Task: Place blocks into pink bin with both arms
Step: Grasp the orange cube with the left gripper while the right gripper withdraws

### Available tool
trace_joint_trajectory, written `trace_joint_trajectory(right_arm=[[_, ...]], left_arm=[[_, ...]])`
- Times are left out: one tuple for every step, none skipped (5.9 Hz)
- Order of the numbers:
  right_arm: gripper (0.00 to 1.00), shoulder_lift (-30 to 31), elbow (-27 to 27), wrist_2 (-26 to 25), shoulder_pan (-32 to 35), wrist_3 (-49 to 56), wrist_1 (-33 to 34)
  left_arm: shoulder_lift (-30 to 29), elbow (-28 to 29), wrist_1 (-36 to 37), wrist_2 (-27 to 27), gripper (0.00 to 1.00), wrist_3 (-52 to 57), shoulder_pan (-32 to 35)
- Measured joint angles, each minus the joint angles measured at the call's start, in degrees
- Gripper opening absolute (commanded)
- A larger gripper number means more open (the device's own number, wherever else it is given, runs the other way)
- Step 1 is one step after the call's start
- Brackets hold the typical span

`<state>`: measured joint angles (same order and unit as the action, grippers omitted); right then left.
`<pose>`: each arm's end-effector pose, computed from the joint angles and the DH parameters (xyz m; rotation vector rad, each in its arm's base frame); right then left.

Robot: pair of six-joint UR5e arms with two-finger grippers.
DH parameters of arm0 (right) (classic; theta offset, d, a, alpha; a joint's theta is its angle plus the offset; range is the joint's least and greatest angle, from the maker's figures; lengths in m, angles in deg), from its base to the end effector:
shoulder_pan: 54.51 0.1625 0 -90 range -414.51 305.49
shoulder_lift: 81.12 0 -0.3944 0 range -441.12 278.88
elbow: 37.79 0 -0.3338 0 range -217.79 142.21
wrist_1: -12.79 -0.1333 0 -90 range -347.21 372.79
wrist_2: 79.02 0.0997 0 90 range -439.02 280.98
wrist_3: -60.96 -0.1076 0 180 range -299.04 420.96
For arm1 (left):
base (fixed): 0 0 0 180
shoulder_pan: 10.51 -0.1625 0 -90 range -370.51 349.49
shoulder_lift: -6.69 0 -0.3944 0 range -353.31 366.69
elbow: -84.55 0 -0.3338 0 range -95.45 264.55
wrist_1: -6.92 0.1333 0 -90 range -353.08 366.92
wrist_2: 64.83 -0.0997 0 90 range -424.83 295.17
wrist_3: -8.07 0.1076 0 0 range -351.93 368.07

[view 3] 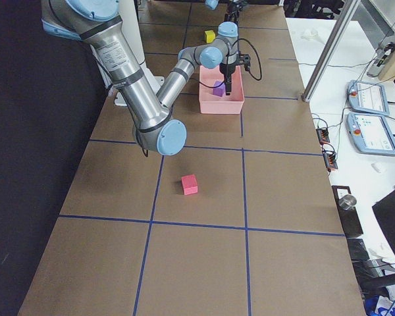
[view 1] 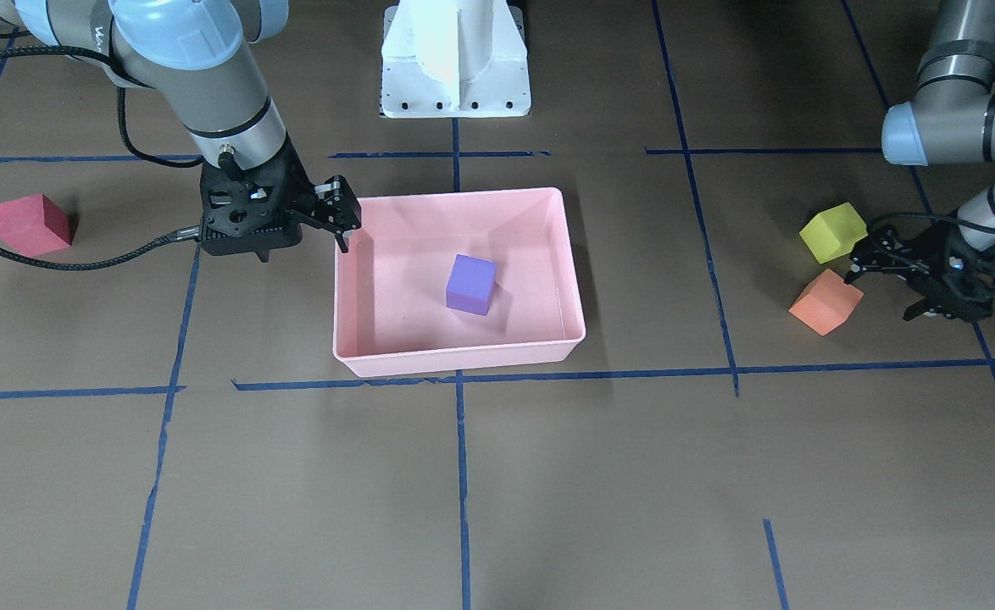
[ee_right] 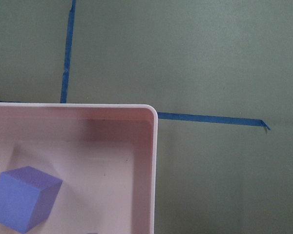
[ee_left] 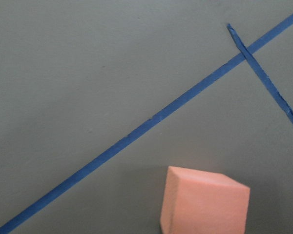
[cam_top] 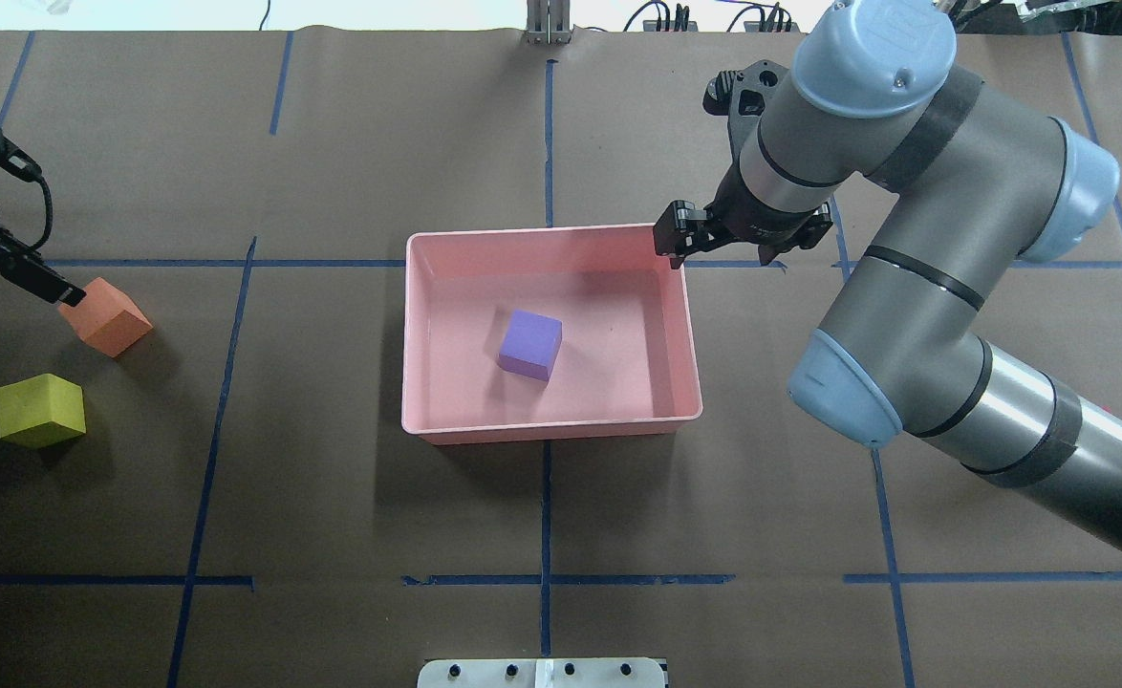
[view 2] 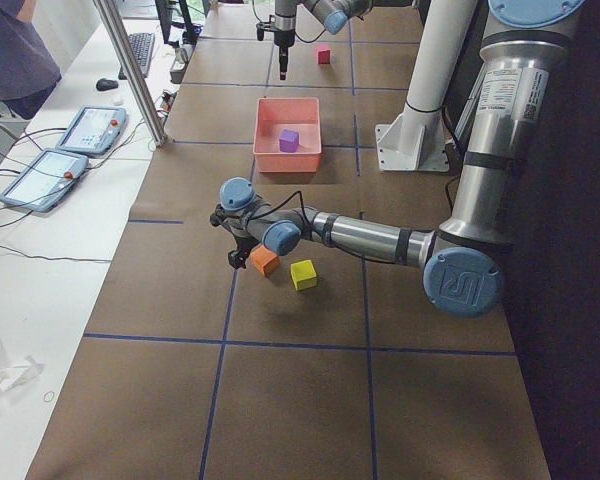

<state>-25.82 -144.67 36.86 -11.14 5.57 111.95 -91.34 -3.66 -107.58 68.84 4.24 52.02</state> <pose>-0.3557 -0.4548 0.2294 0.1228 -0.8354 -0.0235 0.1840 -0.4818 0.5327 0.2946 0.8654 0.5882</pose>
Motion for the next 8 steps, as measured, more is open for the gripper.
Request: trace_joint_trajectory(right_arm=[[1.00,0.08,-0.05,0.02,0.02,0.07,-0.02],[1.00,0.13,-0.11,0.06,0.04,0.09,-0.02],[1.00,0.19,-0.14,0.11,0.08,0.10,-0.02],[1.00,0.54,-0.20,0.16,0.11,0.13,-0.11],[1.00,0.96,-0.50,0.20,0.20,0.44,-0.20],[1.00,1.18,-1.08,0.25,0.33,0.86,-0.20],[1.00,1.35,-1.46,0.29,0.55,1.10,-0.20],[1.00,1.55,-1.60,0.56,1.19,2.18,-0.15]], left_arm=[[-0.04,0.41,-0.46,-0.53,1.00,-0.96,-2.12],[-0.05,0.85,-0.58,-0.71,1.00,-1.28,-3.47],[-0.06,1.35,-0.62,-0.79,1.00,-1.39,-4.38],[-0.55,2.43,-0.63,-0.84,0.80,-1.43,-5.10],[-1.26,3.55,-0.63,-0.84,0.41,-1.46,-5.43],[-1.68,3.78,-0.57,-0.80,0.30,-1.60,-5.47],[-1.77,3.26,-0.46,-0.76,0.30,-2.25,-5.30],[-2.41,1.66,-0.17,-0.74,0.31,-5.51,-4.82]])
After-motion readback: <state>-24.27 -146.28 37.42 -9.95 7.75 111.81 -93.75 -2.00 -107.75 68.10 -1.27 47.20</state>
